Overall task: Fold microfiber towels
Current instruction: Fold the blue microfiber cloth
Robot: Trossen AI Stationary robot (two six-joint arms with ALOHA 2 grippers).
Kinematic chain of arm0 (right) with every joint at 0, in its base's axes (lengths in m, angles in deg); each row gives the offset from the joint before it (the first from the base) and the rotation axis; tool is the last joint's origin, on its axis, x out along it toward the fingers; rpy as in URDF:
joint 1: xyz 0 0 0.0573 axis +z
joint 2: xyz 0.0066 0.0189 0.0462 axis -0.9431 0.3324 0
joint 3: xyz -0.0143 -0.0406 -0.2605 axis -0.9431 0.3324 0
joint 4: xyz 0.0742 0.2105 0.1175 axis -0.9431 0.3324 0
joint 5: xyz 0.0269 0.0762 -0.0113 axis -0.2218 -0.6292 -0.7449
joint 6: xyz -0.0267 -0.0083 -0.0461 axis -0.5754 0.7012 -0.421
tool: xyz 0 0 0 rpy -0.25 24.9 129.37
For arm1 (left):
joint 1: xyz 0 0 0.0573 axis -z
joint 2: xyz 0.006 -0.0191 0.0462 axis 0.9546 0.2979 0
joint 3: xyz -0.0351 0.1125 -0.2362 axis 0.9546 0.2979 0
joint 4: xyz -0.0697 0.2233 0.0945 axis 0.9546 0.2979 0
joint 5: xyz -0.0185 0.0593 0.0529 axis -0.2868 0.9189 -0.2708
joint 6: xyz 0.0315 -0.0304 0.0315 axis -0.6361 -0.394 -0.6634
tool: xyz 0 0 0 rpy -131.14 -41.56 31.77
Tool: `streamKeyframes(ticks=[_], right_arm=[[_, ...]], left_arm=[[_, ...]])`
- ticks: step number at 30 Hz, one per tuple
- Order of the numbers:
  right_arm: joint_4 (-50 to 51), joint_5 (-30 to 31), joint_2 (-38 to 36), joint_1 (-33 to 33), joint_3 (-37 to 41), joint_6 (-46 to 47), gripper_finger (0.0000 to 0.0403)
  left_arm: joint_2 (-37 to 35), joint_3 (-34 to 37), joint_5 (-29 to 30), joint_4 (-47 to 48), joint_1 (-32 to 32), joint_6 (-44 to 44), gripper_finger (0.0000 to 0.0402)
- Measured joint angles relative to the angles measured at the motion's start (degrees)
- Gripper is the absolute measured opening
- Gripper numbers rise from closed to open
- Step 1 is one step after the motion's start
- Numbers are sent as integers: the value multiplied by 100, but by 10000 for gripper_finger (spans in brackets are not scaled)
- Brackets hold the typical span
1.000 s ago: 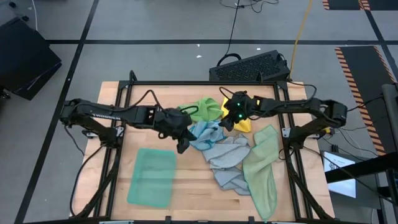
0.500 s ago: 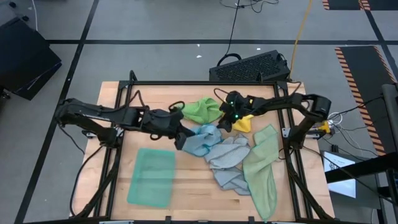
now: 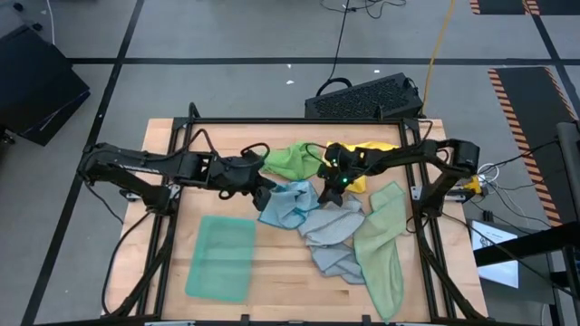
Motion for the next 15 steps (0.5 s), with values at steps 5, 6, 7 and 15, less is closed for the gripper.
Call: streamKeyframes(ticks=[5, 6, 7, 15], right_arm=[[134, 612, -413, -6, -2, 512, 63], [133, 773, -456, 35, -2, 565, 73], [89, 905, -475, 83, -4, 595, 85], [145, 1367, 112, 559, -4, 72, 144]], left_arm=[[1, 0, 85, -410, -152, -105, 3], [1, 0, 149, -597, -179, -179, 3], [1, 0, 224, -824, -219, -264, 3], [-1, 0, 312, -1670, -556, -617, 3]])
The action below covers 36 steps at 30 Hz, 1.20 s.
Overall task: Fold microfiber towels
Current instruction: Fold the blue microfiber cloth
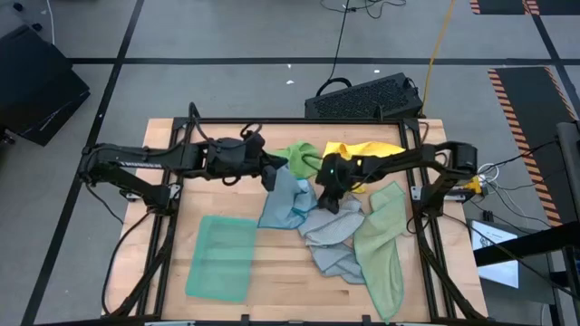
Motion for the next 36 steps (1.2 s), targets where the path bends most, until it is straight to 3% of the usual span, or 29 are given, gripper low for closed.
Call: streamKeyframes(ticks=[4, 8, 16, 21, 25, 30, 36], right_arm=[[-39, -72, 336, 145, -8, -65, 132], [260, -707, 392, 171, -8, -54, 107], [1482, -731, -498, 53, 7, -43, 88], [2381, -717, -1331, -49, 4, -68, 102], [2841, -309, -1938, -128, 7, -71, 125], [2762, 279, -2390, -274, 5, -104, 152], [2290, 255, -2340, -487, 4, -152, 166]], left_arm=[[0, -2, -37, -2, -130, -29, 3], [0, -2, -54, -6, -155, -33, 3], [1, -1, -235, -71, -87, 55, 3], [4, -2, -502, -911, 13, -88, 3], [39, -12, -528, -1276, 140, -116, 3], [191, 24, -626, -815, 496, 221, 3], [578, 75, -648, -422, 973, 442, 3]])
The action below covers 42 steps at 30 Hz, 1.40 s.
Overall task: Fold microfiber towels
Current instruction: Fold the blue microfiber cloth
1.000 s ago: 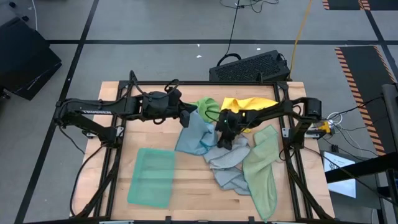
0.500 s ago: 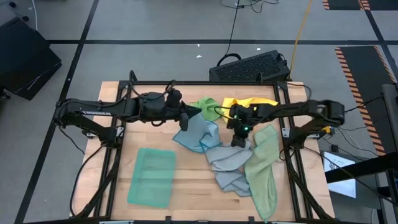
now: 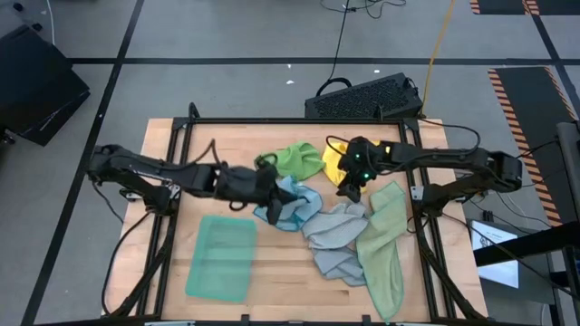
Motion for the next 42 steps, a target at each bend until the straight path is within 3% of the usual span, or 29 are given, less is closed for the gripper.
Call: streamKeyframes(ticks=[8, 17, 21, 25, 33, 37, 42], right_arm=[[-891, -775, 160, 4, 2, -246, 167], [-2724, -890, 899, 153, -40, -126, 202], [-3354, -556, 1485, 232, -412, -9, 222], [-3342, -444, 2134, 235, -1125, -483, 228], [-2385, -602, 3098, 137, -2311, -2226, 212], [-2086, -1044, 3239, 77, -2400, -3338, 211], [-1536, -676, 3244, 50, -2375, -4509, 211]], left_arm=[[343, -16, 4, 239, 476, 283, 3], [498, 7, 35, 858, 928, 618, 3], [517, 6, 83, 1040, 1020, 714, 3], [515, -3, 90, 1285, 1123, 929, 3], [515, -1, -31, 1515, 1394, 1426, 3], [515, -1, -41, 1765, 1523, 1711, 3], [465, 0, -61, 2464, 1646, 2286, 3]])
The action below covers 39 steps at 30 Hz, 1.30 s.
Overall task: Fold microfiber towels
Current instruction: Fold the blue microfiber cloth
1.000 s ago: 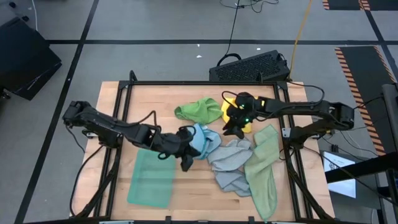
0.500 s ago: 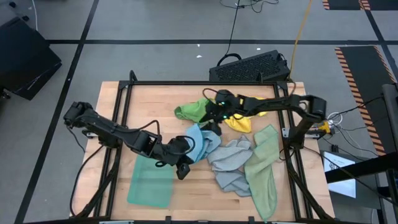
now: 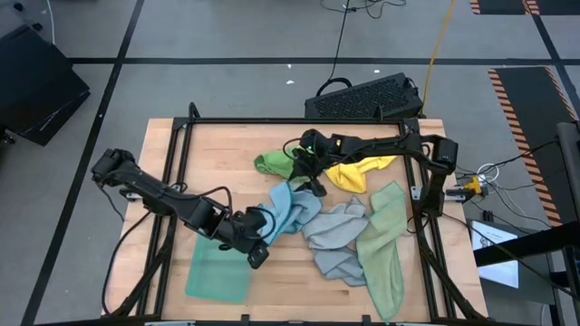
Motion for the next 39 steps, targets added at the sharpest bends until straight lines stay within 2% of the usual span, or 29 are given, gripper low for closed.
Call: streamKeyframes(ticks=[3, 7, 19, 24, 34, 36, 39], right_arm=[[-229, 163, -2, -11, 130, -171, 211], [-655, 533, 164, -9, 288, 205, 211], [-1145, 539, 741, 39, 303, 1300, 203], [-1228, 551, 789, 87, 303, 1511, 157], [-1633, 570, 791, 81, 303, 2013, 14], [-1454, 548, 707, 81, 306, 2051, 5], [-1251, 555, 564, 81, 303, 2130, 24]], left_arm=[[-28, -5, 32, 108, 13, 98, 3], [-24, -3, 35, 185, -4, 57, 3], [-24, -1, 30, 419, 2, 123, 3], [-24, -1, 63, 419, -44, 104, 3], [-24, -1, 90, 454, -202, -63, 3], [-24, -1, 94, 453, -210, -63, 3], [-24, -1, 94, 455, -210, -63, 3]])
